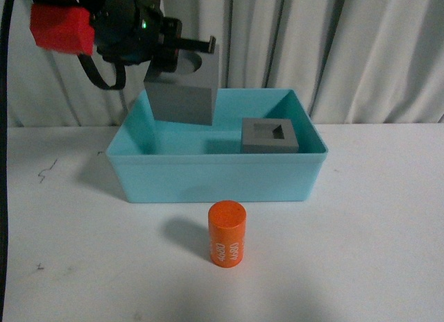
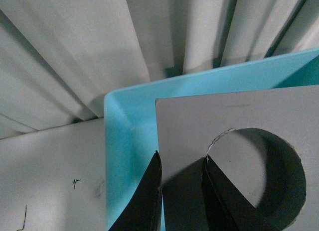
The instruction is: Place gray and orange parts in blue box
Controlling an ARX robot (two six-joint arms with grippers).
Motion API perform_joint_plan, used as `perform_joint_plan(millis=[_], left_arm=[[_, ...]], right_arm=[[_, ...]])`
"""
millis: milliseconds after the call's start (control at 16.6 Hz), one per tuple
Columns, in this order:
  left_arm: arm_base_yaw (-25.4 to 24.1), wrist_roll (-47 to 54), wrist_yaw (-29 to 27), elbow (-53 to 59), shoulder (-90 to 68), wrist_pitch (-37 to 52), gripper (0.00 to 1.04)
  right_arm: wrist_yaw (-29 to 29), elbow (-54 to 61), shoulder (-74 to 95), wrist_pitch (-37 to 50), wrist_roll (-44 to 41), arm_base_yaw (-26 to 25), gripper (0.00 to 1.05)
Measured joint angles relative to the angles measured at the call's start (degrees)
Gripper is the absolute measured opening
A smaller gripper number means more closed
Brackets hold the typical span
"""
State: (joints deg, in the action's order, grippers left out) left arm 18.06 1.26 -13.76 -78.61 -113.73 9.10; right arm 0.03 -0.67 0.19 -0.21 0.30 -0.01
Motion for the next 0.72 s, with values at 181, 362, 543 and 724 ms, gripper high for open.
perform_joint_plan(millis=[181, 362, 543, 724], left_arm=[[-1.46, 3.52, -0.50, -0.63, -4.48, 1.25, 0.17], [-2.95, 5.20, -1.29, -0.79, -7.28, 1.75, 0.17], [-3.67, 5.38, -1.62, -0.79, -8.59, 2.08, 0.17], [-3.72, 5.20, -1.22, -0.79, -8.70, 1.79, 0.35]], right_arm=[[0.00, 0.00, 0.00, 0.00, 0.00, 0.00, 0.98], [0.00, 0.00, 0.00, 0.00, 0.00, 0.00, 0.98], [0.00, 0.00, 0.02, -0.02, 0.00, 0.00, 0.98], [0.00, 0.00, 0.02, 0.00, 0.00, 0.00, 0.98]])
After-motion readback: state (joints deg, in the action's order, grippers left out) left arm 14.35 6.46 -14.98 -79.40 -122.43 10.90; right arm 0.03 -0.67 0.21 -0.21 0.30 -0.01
